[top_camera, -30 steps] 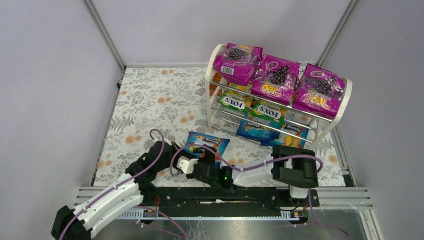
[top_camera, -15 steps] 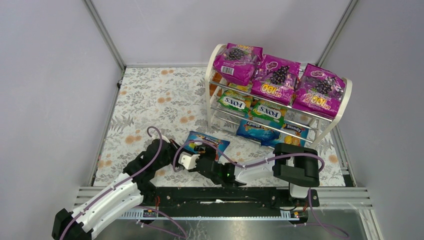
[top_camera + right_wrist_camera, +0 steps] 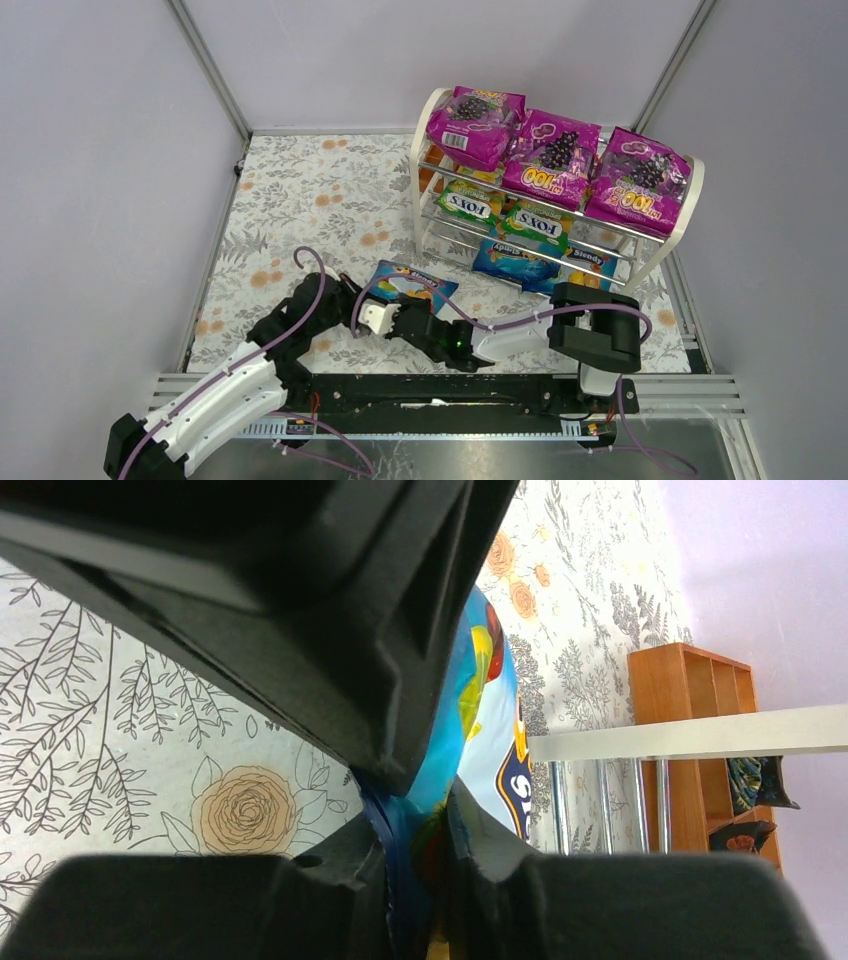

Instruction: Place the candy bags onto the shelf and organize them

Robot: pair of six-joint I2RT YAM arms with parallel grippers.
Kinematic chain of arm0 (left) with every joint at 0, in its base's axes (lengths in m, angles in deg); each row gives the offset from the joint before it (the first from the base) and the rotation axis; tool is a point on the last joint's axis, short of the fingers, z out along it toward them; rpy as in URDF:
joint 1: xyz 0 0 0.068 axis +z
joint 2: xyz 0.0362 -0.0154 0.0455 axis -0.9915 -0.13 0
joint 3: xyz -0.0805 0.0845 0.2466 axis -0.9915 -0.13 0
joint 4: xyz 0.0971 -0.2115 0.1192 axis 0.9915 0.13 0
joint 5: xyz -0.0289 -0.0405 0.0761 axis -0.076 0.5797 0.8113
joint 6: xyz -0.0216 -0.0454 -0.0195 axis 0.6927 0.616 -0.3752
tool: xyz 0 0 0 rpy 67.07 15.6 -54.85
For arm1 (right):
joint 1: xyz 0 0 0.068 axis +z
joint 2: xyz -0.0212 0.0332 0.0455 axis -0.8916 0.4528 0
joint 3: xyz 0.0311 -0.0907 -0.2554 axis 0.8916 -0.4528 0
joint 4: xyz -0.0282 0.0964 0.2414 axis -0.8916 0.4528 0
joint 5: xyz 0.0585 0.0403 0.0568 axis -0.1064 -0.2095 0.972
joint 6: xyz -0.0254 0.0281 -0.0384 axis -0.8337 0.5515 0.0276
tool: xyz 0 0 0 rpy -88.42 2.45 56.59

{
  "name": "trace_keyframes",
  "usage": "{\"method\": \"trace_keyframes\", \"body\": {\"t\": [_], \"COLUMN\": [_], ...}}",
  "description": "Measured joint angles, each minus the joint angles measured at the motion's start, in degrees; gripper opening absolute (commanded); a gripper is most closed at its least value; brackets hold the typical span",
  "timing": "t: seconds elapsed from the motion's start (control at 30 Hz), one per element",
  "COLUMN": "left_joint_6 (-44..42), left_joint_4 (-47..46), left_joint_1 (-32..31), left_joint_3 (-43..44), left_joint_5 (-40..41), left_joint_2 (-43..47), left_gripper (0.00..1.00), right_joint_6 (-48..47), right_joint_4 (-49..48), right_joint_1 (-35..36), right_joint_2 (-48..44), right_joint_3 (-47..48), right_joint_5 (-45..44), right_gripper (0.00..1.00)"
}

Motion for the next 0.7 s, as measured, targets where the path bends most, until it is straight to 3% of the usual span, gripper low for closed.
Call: {"method": "trace_keyframes", "body": {"t": [0.13, 0.23, 0.37, 0.7], "left_joint_6": [-3.3, -7.39, -13.4, -29.05], "left_joint_4": [2.91, 7.93, 15.02, 21.35], "left_joint_1": [0.09, -0.02, -0.02, -0.2], "left_joint_3": [3.23, 6.88, 12.57, 31.52], "left_joint_5": [1.51, 5.05, 12.28, 31.8], "left_joint_2": [-0.94, -0.68, 1.44, 5.62], "left_gripper": [0.55, 0.73, 0.82, 0.88], "right_joint_6": [0.2, 0.15, 0.37, 1.07], "right_joint_4": [0.7, 2.75, 5.99, 19.76], "right_joint_1": [-0.31, -0.55, -0.92, -2.01], "right_joint_2": [-1.33, -3.08, -6.4, -16.17], "right_joint_3": [0.02, 0.04, 0.04, -1.7], "right_joint_5": [0.7, 1.64, 2.54, 3.52], "right_gripper": [0.13, 0.0, 0.0, 0.0]}}
